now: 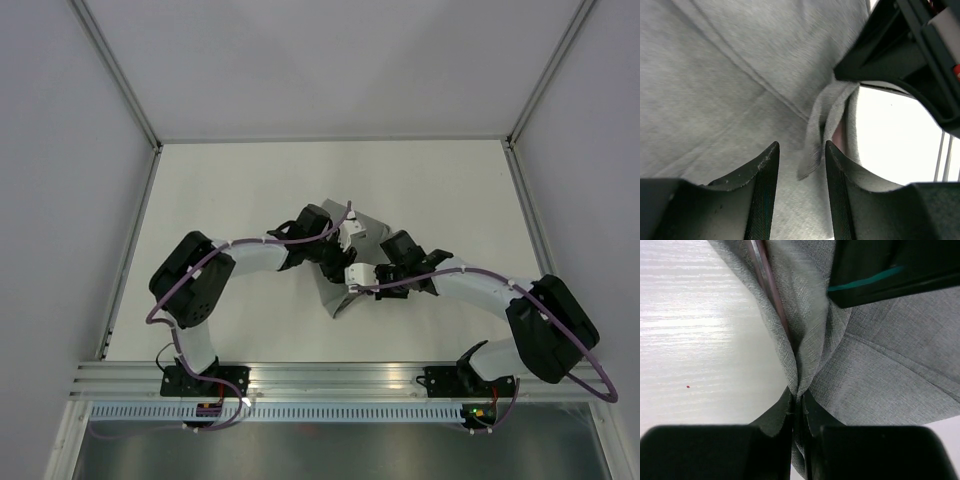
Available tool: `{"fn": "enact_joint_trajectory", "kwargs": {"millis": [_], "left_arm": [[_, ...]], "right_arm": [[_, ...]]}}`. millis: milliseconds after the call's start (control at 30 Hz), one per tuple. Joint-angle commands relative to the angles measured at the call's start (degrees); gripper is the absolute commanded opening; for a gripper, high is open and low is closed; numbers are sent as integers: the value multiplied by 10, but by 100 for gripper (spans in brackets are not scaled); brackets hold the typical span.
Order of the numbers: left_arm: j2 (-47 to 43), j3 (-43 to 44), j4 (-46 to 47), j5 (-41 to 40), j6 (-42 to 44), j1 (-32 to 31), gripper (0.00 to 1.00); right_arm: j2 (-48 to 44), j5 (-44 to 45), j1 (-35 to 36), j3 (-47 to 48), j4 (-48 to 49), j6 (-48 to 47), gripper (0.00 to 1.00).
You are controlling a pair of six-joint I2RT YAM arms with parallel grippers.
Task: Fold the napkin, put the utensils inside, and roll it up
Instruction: Roll the napkin with the utensil
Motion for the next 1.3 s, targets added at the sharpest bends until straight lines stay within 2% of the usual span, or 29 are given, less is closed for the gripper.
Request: {"fn": "enact_joint_trajectory", "kwargs": {"millis": [0, 67, 133, 400, 600, 800, 967, 1033, 1133, 1267], "left_arm": [[-40, -18, 63, -32, -30, 10, 47], [-59, -28, 79, -47, -49, 19, 47], [-77, -45, 105, -96, -61, 26, 47], [-221, -132, 199, -323, -128, 55, 47], [-342, -200, 288, -389, -144, 54, 43], [-426, -254, 361, -452, -90, 24, 45], [-481, -257, 363, -476, 40, -46, 49], [-472, -242, 320, -485, 107, -94, 50], [-445, -207, 259, -497, 144, -146, 50], [-369, -191, 237, -524, 192, -198, 52]], "right_arm": [[23, -15, 0, 33, -55, 10, 0], [34, -19, 0, 40, -69, 12, 0], [46, -26, 0, 58, -80, 15, 1], [128, -68, -13, 153, -167, 8, 0], [223, -121, -46, 270, -283, -23, 1], [332, -163, -85, 395, -403, -53, 0], [413, -187, -116, 473, -491, -82, 1], [440, -187, -119, 502, -516, -84, 0], [474, -189, -121, 535, -542, -81, 1], [505, -198, -121, 557, -564, -80, 0]]}}
